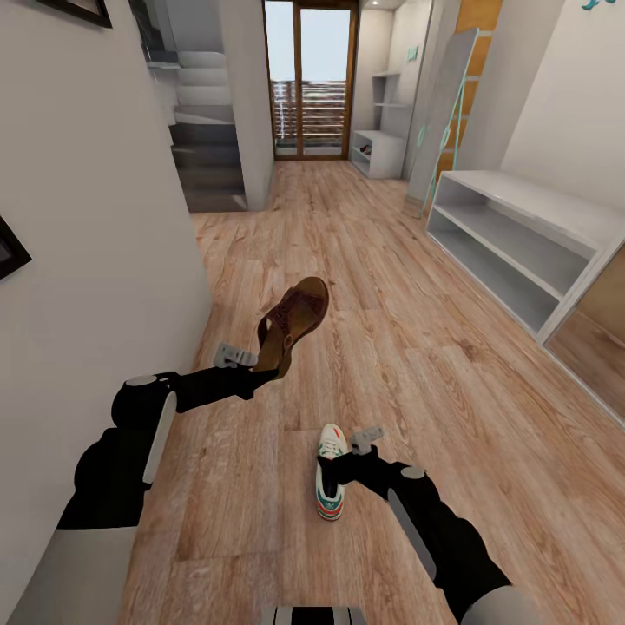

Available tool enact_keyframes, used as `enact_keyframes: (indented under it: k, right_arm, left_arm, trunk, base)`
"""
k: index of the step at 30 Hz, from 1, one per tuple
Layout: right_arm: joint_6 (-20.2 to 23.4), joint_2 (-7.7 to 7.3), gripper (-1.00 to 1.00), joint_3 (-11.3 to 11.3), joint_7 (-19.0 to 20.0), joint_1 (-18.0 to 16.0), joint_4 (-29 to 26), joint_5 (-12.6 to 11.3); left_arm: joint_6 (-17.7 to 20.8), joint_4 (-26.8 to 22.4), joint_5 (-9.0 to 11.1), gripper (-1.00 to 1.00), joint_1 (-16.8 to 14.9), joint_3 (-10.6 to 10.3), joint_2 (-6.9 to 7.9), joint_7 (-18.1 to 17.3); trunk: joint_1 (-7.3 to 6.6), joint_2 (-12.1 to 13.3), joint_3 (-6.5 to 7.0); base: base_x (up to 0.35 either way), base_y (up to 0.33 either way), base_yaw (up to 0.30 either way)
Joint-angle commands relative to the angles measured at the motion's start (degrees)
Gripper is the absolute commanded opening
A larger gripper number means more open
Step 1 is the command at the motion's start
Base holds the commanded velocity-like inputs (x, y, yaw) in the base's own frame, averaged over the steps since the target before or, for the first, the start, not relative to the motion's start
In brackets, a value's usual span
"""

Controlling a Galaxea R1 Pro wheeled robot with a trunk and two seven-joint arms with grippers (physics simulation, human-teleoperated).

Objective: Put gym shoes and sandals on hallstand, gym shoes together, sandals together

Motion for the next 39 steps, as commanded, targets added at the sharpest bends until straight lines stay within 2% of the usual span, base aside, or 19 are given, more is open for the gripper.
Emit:
enact_keyframes:
  k: [1, 9, 11, 13, 15, 17, 21, 28, 37, 39]
  right_arm:
    - [-1.2, 0.01, 1.0, 0.0, -0.1, 0.0, 0.7, -0.6]
    - [-4.7, 0.04, 1.0, -0.1, -0.2, 0.0, 3.5, -0.7]
    - [-6.0, 0.07, 1.0, -0.1, -1.5, 0.0, 3.6, -0.7]
    - [-8.0, 0.09, 1.0, -0.1, -4.5, 0.0, 3.6, -0.9]
    - [-10.6, 0.1, 1.0, 0.1, -9.7, 0.0, 3.7, -1.0]
    - [-11.9, 0.11, 1.0, 0.1, -13.1, 0.0, 3.7, -1.1]
    - [-13.0, 0.17, 1.0, 0.2, -16.6, 0.0, 3.7, -1.1]
    - [-13.4, 0.2, 1.0, 0.4, -17.7, 0.0, 3.8, -1.2]
    - [-13.4, 0.29, 1.0, 0.4, -17.8, 0.0, 3.7, -1.2]
    - [-13.4, 0.44, 1.0, 0.4, -17.8, 0.0, 3.7, -1.2]
  left_arm:
    - [0.3, -0.1, -0.3, -1.0, 0.0, 0.0, -0.02, -0.4]
    - [0.3, 0.0, -0.3, -1.0, 0.0, 0.0, -0.05, -0.4]
    - [0.3, 0.0, -0.3, -1.0, 0.0, 0.0, -0.03, -0.4]
    - [0.3, 0.0, -0.3, -1.0, 0.0, 0.0, -0.02, -0.4]
    - [0.3, 0.0, -0.3, -1.0, 0.0, 0.0, 0.0, -0.4]
    - [0.3, 0.0, -0.3, -1.0, 0.0, 0.0, 0.0, -0.4]
    - [0.3, 0.0, -0.3, -1.0, 0.0, 0.0, -0.05, -0.4]
    - [0.3, 0.0, -0.3, -1.0, 0.0, 0.0, -0.06, -0.4]
    - [0.3, 0.0, -0.3, -1.0, 0.0, 0.0, -0.07, -0.4]
    - [0.3, 0.0, -0.3, -1.0, 0.0, 0.0, -0.07, -0.4]
  trunk:
    - [-0.01, 0.0, -0.05]
    - [-0.01, 0.0, -0.05]
    - [-0.01, 0.0, -0.05]
    - [-0.01, 0.0, -0.05]
    - [-0.01, 0.0, -0.05]
    - [-0.01, 0.0, -0.05]
    - [-0.01, 0.0, -0.05]
    - [-0.01, 0.0, -0.21]
    - [-0.01, 0.0, -0.78]
    - [0.04, 0.0, -1.35]
  base:
    - [0.0, 0.0, 0.0]
    - [0.0, 0.0, 0.0]
    - [0.0, 0.0, 0.0]
    - [0.0, 0.0, 0.0]
    - [0.0, 0.0, 0.0]
    - [0.0, 0.0, 0.0]
    - [0.0, 0.0, 0.0]
    - [0.0, 0.0, 0.062]
    - [0.0, 0.0, 0.184]
    - [0.0, 0.0, 0.198]
